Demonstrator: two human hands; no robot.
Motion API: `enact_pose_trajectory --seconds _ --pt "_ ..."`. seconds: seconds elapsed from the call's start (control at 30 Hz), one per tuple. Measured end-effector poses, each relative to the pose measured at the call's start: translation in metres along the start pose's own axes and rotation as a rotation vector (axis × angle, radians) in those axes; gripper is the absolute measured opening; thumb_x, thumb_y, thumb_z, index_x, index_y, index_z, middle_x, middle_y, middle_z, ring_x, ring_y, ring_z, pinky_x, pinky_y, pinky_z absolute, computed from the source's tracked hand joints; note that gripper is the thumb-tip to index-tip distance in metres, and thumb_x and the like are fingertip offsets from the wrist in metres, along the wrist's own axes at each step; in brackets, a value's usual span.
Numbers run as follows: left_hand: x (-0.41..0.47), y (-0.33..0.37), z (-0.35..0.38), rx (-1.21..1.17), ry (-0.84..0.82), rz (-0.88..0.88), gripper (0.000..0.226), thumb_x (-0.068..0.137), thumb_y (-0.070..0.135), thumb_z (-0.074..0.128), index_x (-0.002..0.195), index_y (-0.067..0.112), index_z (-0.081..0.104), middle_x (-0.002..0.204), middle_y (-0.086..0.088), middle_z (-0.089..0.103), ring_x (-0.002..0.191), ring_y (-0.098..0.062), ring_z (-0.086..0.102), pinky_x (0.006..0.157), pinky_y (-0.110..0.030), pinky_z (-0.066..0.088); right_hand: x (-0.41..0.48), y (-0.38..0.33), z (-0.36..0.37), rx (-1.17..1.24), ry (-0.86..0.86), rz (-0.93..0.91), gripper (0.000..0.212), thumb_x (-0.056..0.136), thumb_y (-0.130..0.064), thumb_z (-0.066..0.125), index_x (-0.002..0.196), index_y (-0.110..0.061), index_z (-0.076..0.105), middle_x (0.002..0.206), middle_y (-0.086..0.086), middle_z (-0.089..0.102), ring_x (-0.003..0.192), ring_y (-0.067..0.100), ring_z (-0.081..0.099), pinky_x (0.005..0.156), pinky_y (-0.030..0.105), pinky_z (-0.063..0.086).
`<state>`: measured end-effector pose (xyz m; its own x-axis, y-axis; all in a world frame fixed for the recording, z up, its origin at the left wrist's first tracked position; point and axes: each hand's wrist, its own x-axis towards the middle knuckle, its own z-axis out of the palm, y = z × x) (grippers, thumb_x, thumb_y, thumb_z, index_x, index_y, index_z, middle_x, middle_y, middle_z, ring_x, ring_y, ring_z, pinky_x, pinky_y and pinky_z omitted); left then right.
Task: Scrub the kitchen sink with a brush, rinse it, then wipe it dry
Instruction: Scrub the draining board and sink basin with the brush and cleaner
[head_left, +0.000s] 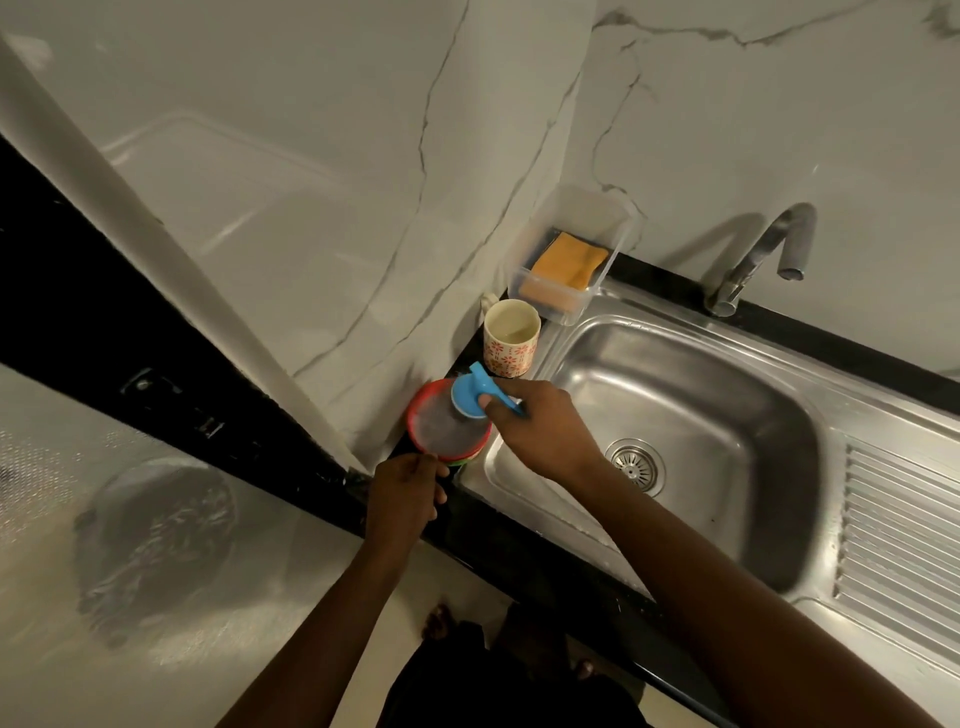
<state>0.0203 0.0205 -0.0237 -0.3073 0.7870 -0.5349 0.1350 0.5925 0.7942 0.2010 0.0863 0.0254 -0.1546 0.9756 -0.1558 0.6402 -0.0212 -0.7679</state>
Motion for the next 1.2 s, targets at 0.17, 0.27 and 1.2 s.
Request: enact_pose_trajectory --seconds 0.17,0.27,1.2 --pt "0.000 -0.001 0.000 0.046 0.005 0.040 0.029 0.105 0.021 0.054 0.085 0.009 0.072 0.062 -0.008 0.066 0.051 -0.017 0.055 0.052 -0.028 0.045 -0.017 0.043 -0.024 0.063 0.107 0.192 0.029 0.098 -0.045 0.067 0.124 -0.035 0.075 0.066 -0.010 0.067 0.047 0.004 0.056 0.046 0.016 0.039" --pt "-0.001 -0.001 0.000 0.068 0.005 0.069 0.028 0.105 0.021 0.054 0.086 0.009 0.072 0.063 -0.009 0.066 0.051 -0.016 0.055 0.050 -0.028 0.045 -0.023 0.068 -0.023 0.027 0.131 0.280 0.037 0.094 -0.044 0.072 0.130 -0.034 0.073 0.071 -0.011 0.069 0.054 0.007 0.062 0.049 0.022 0.044" --pt "-0.034 0.009 0.032 0.119 -0.154 0.065 0.029 0.104 0.021 0.060 0.081 0.011 0.074 0.057 -0.004 0.063 0.049 -0.016 0.053 0.049 -0.026 0.043 -0.022 0.107 0.039 0.382 0.194 0.310 0.035 0.091 -0.033 0.079 0.126 -0.033 0.075 0.087 -0.009 0.078 0.067 -0.005 0.066 0.060 0.018 0.047"
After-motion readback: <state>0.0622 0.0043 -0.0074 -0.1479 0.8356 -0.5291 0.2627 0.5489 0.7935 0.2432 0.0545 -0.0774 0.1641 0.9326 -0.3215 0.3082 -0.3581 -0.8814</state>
